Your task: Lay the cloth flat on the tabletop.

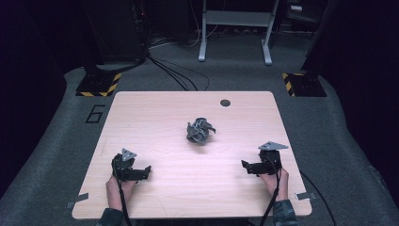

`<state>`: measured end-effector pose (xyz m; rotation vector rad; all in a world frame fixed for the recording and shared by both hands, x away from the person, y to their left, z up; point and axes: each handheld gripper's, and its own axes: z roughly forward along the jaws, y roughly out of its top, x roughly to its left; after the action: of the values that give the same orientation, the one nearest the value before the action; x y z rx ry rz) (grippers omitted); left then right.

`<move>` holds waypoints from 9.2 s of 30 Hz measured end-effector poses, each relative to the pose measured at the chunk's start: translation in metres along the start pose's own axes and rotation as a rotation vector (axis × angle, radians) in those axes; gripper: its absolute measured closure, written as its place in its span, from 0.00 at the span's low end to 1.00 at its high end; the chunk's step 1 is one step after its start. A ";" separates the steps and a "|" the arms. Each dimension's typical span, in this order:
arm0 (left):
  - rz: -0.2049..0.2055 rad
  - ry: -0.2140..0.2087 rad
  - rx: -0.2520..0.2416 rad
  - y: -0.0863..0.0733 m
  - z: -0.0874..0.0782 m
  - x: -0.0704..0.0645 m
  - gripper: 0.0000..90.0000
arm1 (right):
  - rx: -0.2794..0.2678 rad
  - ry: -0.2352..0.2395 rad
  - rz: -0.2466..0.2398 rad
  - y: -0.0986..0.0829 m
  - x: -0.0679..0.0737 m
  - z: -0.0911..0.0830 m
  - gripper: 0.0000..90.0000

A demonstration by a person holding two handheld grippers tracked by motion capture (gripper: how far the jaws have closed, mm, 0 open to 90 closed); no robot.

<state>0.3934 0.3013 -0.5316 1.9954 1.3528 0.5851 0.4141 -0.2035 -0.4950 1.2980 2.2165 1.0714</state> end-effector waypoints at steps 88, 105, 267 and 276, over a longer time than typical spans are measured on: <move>0.009 -0.002 -0.006 0.000 0.000 0.000 0.02 | -0.049 0.255 -0.117 0.120 0.094 0.066 0.85; 0.007 -0.002 -0.007 0.000 0.000 -0.001 0.02 | 0.025 0.311 -0.114 0.055 0.118 0.037 0.84; 0.028 -0.242 0.177 0.054 0.017 -0.044 0.66 | 0.204 0.079 -0.173 0.074 0.054 0.109 0.79; 0.036 -0.238 0.144 0.052 0.015 -0.044 0.89 | 0.196 0.096 -0.145 0.070 0.054 0.106 0.96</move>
<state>0.4202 0.2435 -0.5043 2.1311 1.2446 0.2609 0.4940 -0.0910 -0.5069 1.1612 2.4970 0.8995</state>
